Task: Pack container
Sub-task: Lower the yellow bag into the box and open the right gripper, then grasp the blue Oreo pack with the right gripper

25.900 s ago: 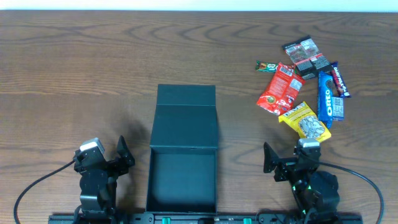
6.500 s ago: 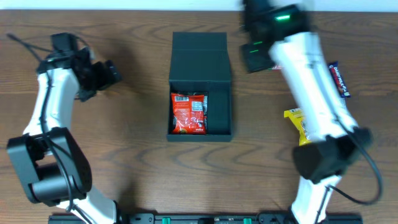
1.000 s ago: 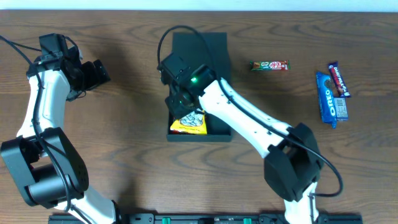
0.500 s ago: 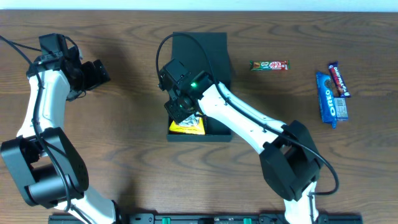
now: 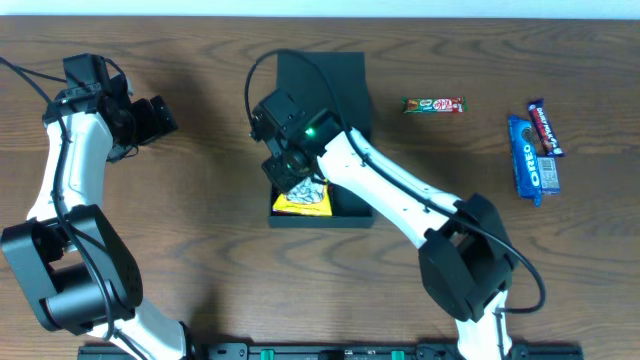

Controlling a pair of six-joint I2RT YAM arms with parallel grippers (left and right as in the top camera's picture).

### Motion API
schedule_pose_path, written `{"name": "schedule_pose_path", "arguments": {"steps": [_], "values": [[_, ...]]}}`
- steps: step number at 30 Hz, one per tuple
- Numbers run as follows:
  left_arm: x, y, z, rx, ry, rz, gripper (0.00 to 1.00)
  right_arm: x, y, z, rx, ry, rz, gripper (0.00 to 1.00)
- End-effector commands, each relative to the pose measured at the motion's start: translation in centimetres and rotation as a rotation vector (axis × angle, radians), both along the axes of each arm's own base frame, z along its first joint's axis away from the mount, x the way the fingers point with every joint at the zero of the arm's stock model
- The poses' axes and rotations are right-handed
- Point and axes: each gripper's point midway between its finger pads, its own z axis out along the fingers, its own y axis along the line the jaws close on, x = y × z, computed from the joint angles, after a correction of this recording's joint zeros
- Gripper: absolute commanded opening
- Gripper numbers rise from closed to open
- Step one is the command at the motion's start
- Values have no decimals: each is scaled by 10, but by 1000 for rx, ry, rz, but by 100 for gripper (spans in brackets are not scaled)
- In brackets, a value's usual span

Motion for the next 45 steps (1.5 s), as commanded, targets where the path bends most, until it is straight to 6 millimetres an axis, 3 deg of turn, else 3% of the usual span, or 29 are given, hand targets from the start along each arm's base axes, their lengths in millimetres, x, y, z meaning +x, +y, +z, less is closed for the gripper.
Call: {"name": "schedule_pose_path", "arguments": {"steps": [1, 5, 7, 8, 11, 13, 17, 18, 20, 22, 28, 31, 34, 39, 45], "values": [[0, 4, -1, 14, 5, 4, 95, 24, -3, 69, 44, -171, -7, 2], [0, 4, -1, 14, 6, 4, 95, 49, -35, 131, 46, -334, -59, 2], [0, 4, -1, 14, 6, 4, 95, 72, -78, 159, 17, -418, -153, 4], [0, 4, -1, 14, 6, 4, 95, 82, -104, 163, -23, -438, -180, 15], [0, 4, -1, 12, 5, 3, 95, 105, -182, 153, -181, -423, -291, 20], [0, 3, -1, 9, 8, 2, 95, 111, -223, 142, -235, -382, -367, 21], [-2, -4, -2, 5, 19, -8, 95, 119, -311, 119, -307, -286, -538, 48], [-1, -6, -2, 4, 19, -11, 95, 120, -328, 112, -319, -266, -572, 50], [0, -12, -2, 4, 20, -26, 95, 117, -374, 86, -357, -190, -659, 53], [1, -18, -2, 3, 20, -39, 95, 110, -404, 59, -387, -112, -711, 52], [3, -37, -2, 3, 20, -83, 96, 95, -447, -4, -440, 39, -753, 58], [4, -44, -2, -6, 23, -76, 95, 95, -463, -22, -428, 48, -792, 56], [4, -48, -2, -15, 26, -66, 95, 96, -478, -26, -402, 34, -829, 60], [4, -52, -2, -23, 28, -54, 95, 100, -481, -39, -238, 38, -793, 60], [5, -52, -2, -37, 30, -22, 95, 89, -481, -66, -122, 68, -805, 59]]}}
